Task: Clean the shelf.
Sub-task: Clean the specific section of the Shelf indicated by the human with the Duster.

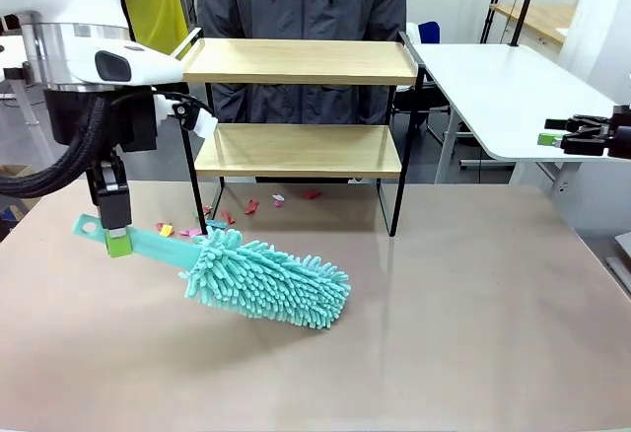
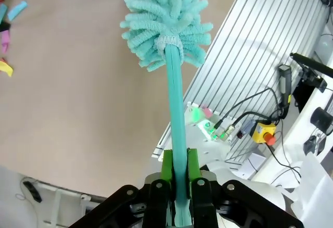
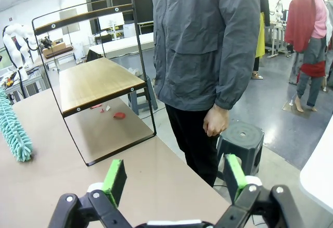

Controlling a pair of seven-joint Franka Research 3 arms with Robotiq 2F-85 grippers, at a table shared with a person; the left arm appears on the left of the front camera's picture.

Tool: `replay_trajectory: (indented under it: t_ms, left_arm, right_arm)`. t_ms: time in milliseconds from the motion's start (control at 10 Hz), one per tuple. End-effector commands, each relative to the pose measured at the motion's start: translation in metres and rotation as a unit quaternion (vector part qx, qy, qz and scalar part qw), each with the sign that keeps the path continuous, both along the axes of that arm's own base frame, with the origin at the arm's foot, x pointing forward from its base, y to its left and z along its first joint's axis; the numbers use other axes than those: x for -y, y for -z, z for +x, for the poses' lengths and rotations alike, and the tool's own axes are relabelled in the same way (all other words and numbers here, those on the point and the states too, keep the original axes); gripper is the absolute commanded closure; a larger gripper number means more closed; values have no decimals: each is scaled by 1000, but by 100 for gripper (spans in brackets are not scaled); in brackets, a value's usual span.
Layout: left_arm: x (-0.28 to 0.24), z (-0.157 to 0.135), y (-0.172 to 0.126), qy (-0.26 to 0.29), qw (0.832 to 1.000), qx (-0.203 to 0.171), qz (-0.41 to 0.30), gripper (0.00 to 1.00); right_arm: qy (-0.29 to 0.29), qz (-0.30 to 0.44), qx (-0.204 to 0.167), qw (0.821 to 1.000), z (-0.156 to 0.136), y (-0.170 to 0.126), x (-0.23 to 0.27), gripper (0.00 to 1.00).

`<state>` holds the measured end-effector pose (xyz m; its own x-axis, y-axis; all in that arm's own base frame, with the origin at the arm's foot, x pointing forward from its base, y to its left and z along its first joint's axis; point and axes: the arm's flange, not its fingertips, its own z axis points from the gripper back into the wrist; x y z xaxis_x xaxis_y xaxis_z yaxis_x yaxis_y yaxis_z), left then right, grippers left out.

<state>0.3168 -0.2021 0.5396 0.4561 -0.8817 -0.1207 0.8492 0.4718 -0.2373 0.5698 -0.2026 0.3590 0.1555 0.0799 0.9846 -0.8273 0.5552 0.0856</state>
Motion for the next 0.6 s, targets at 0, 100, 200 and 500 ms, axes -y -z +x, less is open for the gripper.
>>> replay_trajectory:
  t_ms: [0,100,200,500]
  left_arm:
    - [1,2,-7,-6,1000,-1,5,87]
    - [1,2,-7,-6,1000,-1,5,87]
    - [1,2,-7,-6,1000,-1,5,87]
    - [1,2,-7,-6,1000,-1,5,87]
  right_arm:
    - [1,-3,1,1000,1,-2,-3,0]
    - [1,-3,1,1000,1,-2,-3,0]
    - [1,-3,1,1000,1,-2,-3,0]
    - [1,-3,1,1000,1,-2,-3,0]
